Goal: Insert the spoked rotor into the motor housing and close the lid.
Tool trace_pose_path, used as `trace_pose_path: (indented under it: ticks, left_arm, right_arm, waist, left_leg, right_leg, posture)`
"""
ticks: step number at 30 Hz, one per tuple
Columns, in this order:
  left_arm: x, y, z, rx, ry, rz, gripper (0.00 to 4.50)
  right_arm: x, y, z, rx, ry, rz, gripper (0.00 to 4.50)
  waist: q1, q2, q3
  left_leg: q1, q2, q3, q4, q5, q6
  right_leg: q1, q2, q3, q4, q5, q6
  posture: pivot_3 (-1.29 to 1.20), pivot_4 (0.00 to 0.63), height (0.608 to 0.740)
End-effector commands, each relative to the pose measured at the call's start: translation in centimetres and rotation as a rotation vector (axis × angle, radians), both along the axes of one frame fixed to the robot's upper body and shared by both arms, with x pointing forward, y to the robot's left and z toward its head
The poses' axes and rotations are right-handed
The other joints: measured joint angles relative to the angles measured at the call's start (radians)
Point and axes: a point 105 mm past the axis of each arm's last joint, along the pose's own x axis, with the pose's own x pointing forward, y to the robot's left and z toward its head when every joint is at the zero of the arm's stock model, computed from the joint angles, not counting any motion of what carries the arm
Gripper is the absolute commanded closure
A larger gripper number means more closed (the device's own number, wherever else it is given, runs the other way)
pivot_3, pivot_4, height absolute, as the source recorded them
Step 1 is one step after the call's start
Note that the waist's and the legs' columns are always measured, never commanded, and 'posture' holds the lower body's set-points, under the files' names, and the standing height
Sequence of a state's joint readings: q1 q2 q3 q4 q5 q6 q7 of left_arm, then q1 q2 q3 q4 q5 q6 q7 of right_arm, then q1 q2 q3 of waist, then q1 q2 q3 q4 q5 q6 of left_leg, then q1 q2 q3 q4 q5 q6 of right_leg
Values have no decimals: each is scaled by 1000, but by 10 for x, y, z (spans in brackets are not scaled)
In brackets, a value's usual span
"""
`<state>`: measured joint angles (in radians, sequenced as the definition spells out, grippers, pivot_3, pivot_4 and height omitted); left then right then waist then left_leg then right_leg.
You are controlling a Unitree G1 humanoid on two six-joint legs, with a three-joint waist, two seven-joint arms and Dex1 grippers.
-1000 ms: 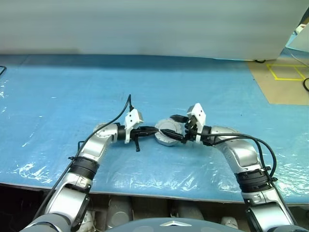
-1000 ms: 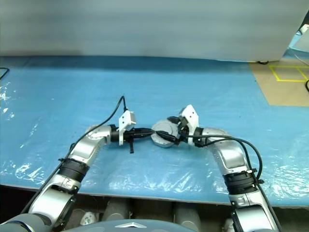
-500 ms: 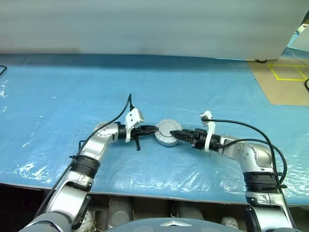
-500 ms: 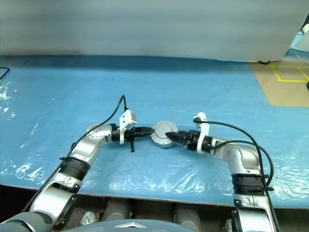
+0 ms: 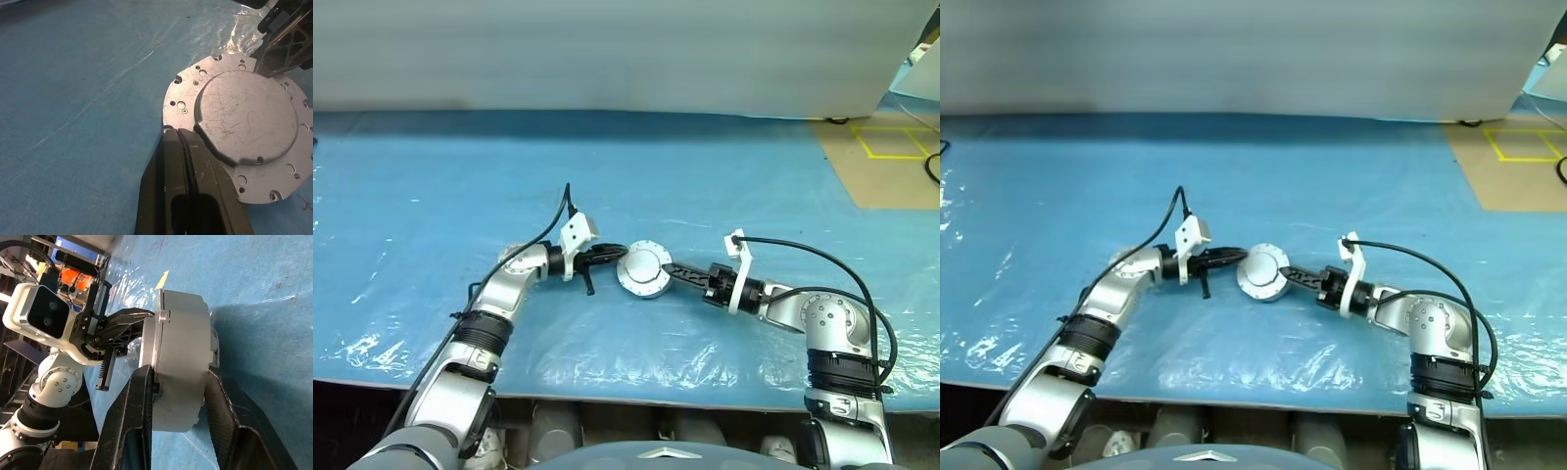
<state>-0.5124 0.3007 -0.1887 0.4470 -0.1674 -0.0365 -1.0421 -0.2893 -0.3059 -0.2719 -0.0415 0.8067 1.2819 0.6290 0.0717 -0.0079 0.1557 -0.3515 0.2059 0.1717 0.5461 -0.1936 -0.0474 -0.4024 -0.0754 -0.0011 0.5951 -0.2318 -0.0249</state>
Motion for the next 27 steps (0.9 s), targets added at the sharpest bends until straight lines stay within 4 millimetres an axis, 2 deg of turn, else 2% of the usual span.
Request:
trace_pose_path:
  ticks: [1, 3, 5, 8, 11, 14, 18, 23, 27]
  left_arm:
    - [10, 1, -5, -33, 40, 86, 4500]
    - [23, 4, 8, -163, 85, 178, 4500]
    - [27, 5, 13, -220, 122, 209, 4500]
    - [32, 10, 25, -361, 208, 250, 4500]
    - [27, 11, 35, -463, 271, 226, 4500]
    - [22, 10, 38, -517, 315, 204, 4500]
    - [15, 6, 44, -624, 401, 178, 3647]
    - [11, 1, 52, -758, 506, 158, 1882]
    - [8, -8, 43, -751, 602, 172, 547]
  right_arm:
    - [-3, 9, 5, 11, -21, 43, 3362]
    - [-1, 9, 8, 56, -20, 25, 3362]
    - [2, 10, 14, 107, -24, 5, 3362]
    - [17, 9, 41, 286, -81, -74, 3362]
    - [31, 3, 56, 390, -108, -163, 3362]
    - [39, 1, 62, 419, -120, -209, 3362]
    - [47, -2, 66, 437, -139, -264, 3362]
    - [52, -2, 70, 461, -157, -307, 3362]
    - [50, 4, 75, 505, -166, -286, 3362]
  waist:
    - [0, 0, 0]
    - [-1, 0, 0]
    - [-3, -1, 1]
    - [-4, -1, 1]
    - [-2, 0, 2]
    - [4, 0, 3]
    - [6, 0, 3]
    - [5, 1, 3]
    - [0, 1, 3]
  left_leg:
    - [0, 0, 0, 0, 0, 0]
    - [0, 0, 0, 0, 0, 0]
    - [-1, 0, 0, 0, 0, 0]
    - [-7, 0, 0, 0, 0, 0]
    - [-20, -2, 0, 3, 2, 3]
    - [-22, -1, 0, 3, 3, 3]
    - [-23, -1, 0, 3, 3, 3]
    - [-23, -1, 0, 5, 2, 3]
    - [-23, -1, 0, 5, 2, 3]
  right_leg:
    - [0, 0, 0, 0, 0, 0]
    - [0, 0, 0, 0, 0, 0]
    - [-1, 1, 0, 0, 0, 0]
    - [-7, 2, -1, 0, 0, 0]
    - [-22, 2, 1, 10, 3, 3]
    - [-23, 2, -1, 10, 3, 2]
    - [-23, 1, -2, 9, 3, 2]
    - [-23, 1, -2, 10, 3, 2]
    - [-23, 1, -2, 11, 3, 2]
  posture:
    - [0, 150, 740]
    - [0, 150, 740]
    - [0, 150, 740]
    - [0, 150, 740]
    - [0, 150, 740]
    - [0, 150, 740]
    - [0, 150, 740]
    - [0, 150, 740]
    - [0, 150, 740]
